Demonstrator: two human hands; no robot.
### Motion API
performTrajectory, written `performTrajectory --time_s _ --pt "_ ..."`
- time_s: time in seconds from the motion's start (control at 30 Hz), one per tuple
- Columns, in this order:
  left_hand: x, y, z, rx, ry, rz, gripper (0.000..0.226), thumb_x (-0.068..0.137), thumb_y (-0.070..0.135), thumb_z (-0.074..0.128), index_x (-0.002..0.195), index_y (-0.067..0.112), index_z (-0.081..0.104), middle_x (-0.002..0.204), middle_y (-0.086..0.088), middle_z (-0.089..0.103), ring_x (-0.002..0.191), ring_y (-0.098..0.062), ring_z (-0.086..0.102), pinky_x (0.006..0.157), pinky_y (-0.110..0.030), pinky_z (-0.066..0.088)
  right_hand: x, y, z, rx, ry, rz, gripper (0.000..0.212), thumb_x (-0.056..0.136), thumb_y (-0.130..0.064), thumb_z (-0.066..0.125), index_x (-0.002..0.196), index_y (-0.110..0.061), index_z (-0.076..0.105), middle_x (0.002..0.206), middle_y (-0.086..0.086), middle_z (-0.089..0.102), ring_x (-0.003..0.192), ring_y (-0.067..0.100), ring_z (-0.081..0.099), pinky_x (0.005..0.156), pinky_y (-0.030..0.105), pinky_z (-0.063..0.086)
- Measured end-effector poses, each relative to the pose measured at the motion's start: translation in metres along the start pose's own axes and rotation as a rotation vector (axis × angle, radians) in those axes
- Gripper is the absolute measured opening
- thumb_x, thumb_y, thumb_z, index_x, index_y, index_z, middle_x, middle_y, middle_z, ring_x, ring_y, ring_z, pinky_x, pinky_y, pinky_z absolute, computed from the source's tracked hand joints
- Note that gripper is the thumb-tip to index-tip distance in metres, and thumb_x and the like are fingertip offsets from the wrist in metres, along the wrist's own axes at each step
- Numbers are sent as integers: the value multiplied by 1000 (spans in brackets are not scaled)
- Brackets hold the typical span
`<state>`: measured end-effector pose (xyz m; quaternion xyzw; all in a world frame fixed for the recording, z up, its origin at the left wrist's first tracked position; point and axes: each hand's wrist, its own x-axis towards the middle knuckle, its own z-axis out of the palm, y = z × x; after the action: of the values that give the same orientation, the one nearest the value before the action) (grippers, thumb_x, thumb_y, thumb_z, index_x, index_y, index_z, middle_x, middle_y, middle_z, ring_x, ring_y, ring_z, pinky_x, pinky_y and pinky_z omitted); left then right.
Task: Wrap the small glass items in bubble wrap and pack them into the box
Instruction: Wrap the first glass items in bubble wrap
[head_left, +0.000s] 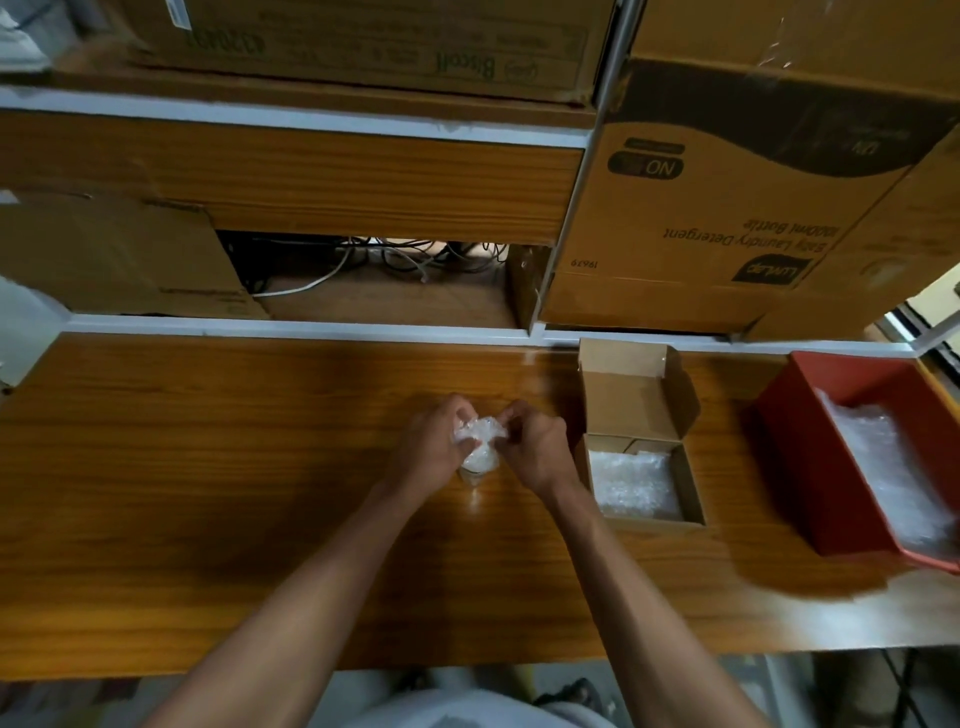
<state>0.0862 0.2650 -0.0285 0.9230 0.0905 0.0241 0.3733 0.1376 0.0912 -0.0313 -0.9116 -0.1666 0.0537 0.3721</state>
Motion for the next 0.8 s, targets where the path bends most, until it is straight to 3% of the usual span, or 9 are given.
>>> performTrajectory --time_s 0.07,0.17,0.27,0.4,0.5,0.6,0.73,0.8 --pt "-2 -3 4 39 2 21 28 90 17 82 105 30 63 95 15 58 86 -10 59 65 -26 44 -4 1 6 -26 25 -37 19 85 -6 80 97 -18 71 88 -6 74 73 6 67 66 19 52" --pt "-4 -9 10 93 13 35 23 89 16 81 101 31 68 99 15 56 97 -15 57 87 -43 51 -8 2 12 -73 11 -87 17 87 -5 76 101 -14 79 99 1 78 82 13 70 77 19 51" --pt "-5 -17 13 73 20 67 21 84 18 82 101 28 74 96 14 56 92 -19 62 87 -50 54 -10 6 13 -100 -48 -118 21 92 -4 67 104 -13 82 107 3 72 92 19 69 88 21 50" --pt "-5 -27 10 -6 -46 112 32 80 26 70 110 27 79 102 15 62 90 -13 67 91 -45 58 -10 12 14 -177 -109 -179 25 93 1 63 108 -9 81 103 2 58 109 21 55 96 27 43" --pt "-6 -31 5 -52 -100 127 37 90 9 74 126 21 75 117 4 69 99 -12 70 92 -37 62 -9 14 16 -246 -115 -241 23 91 2 64 103 -7 81 100 9 69 113 25 52 98 30 43" --pt "-7 -29 3 -43 -77 152 41 96 9 73 134 23 69 116 0 73 99 -11 69 90 -34 61 -9 14 18 -272 -80 -247 13 89 0 71 96 -5 81 98 11 72 111 29 55 97 39 49" --pt "-6 -21 4 113 -26 206 40 93 19 77 131 28 68 106 9 72 105 -11 58 87 -35 53 -10 15 23 -177 42 -124 15 84 -1 81 96 -10 78 109 3 63 105 17 56 93 23 45" --pt "-4 -19 4 185 -16 264 29 92 18 78 120 25 75 105 9 73 104 -14 56 82 -35 52 -12 15 23 -73 62 -42 25 85 -3 81 106 -10 70 112 0 60 103 19 62 87 24 48"
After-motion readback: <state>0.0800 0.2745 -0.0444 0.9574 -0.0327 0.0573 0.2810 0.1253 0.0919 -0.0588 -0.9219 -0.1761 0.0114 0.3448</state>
